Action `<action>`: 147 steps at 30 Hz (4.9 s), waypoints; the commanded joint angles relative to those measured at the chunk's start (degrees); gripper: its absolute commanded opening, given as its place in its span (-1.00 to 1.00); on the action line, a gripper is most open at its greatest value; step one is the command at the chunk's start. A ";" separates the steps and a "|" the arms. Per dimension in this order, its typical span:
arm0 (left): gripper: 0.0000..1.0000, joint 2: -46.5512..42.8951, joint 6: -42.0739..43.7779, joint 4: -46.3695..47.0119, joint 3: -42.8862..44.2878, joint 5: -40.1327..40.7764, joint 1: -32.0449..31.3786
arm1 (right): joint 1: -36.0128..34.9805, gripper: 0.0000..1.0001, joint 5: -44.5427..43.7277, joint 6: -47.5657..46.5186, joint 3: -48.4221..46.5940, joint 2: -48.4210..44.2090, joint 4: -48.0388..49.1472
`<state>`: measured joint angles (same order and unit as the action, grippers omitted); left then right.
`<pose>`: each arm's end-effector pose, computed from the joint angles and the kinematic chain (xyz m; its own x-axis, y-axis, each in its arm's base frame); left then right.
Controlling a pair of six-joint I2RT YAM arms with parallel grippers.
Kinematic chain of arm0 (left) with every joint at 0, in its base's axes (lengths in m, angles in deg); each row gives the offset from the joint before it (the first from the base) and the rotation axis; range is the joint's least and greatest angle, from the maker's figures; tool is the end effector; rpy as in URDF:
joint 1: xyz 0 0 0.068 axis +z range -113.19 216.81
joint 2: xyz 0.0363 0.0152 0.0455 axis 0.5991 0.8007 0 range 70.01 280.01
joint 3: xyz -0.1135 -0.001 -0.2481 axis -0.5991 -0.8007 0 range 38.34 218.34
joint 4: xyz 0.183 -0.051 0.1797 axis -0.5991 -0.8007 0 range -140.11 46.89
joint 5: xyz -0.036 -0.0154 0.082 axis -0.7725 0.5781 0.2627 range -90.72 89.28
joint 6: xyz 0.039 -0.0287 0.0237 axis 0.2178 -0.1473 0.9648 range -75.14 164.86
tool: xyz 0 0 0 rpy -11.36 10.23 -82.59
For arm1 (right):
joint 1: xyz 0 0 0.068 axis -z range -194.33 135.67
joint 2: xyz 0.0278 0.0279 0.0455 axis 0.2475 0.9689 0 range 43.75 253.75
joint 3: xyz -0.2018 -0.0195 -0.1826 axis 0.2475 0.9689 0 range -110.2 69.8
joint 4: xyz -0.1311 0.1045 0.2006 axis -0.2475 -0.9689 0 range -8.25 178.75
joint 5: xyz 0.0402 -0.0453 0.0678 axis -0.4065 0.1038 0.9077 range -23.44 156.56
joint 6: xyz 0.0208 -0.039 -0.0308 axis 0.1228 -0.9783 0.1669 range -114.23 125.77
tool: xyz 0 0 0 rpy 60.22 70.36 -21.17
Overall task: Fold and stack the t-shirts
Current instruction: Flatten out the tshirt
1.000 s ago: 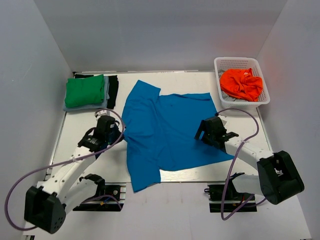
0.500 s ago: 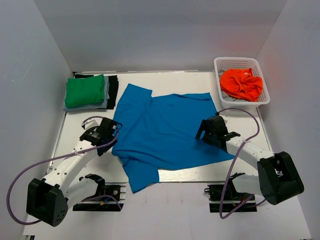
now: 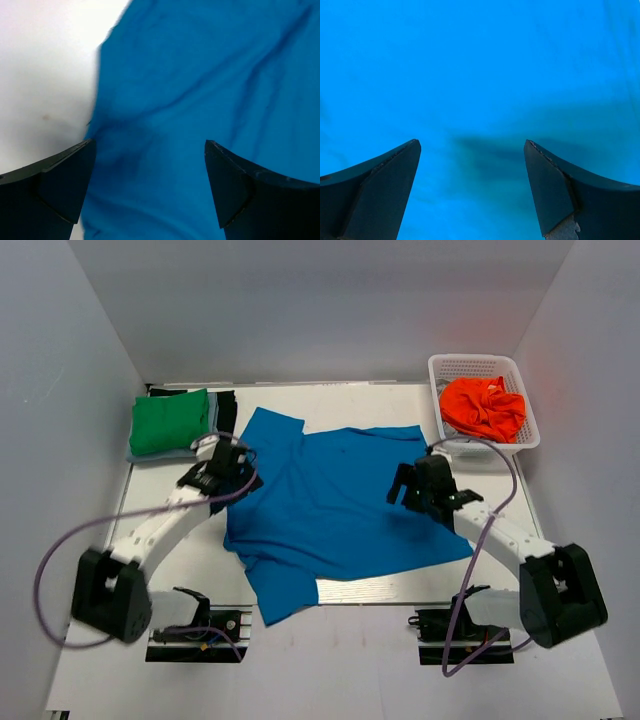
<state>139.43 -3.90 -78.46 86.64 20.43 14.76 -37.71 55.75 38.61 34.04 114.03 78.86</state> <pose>0.2240 -0.0769 0.2389 -0.6337 -0.5000 -0.5902 -0.4720 0.8545 -0.2170 0.2272 0.0909 0.1965 -0.6843 0.2845 -0.6715 0.1241 0.9528 0.2772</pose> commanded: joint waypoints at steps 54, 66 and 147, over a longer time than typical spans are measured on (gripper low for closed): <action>0.98 1.09 -4.92 -4.54 1.21 4.52 7.28 | -34.53 0.80 10.28 -30.20 -30.40 25.58 7.08; 0.98 -2.73 -12.41 -10.61 -4.61 10.13 10.70 | -52.64 0.70 4.75 -34.51 -44.04 45.55 12.51; -0.48 28.31 7.09 17.07 9.98 -12.18 15.98 | -43.33 -1.00 -3.08 -21.94 -37.79 6.97 5.94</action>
<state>169.95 2.51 -60.34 95.47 4.91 30.57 -80.74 51.51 16.10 -2.49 122.71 81.63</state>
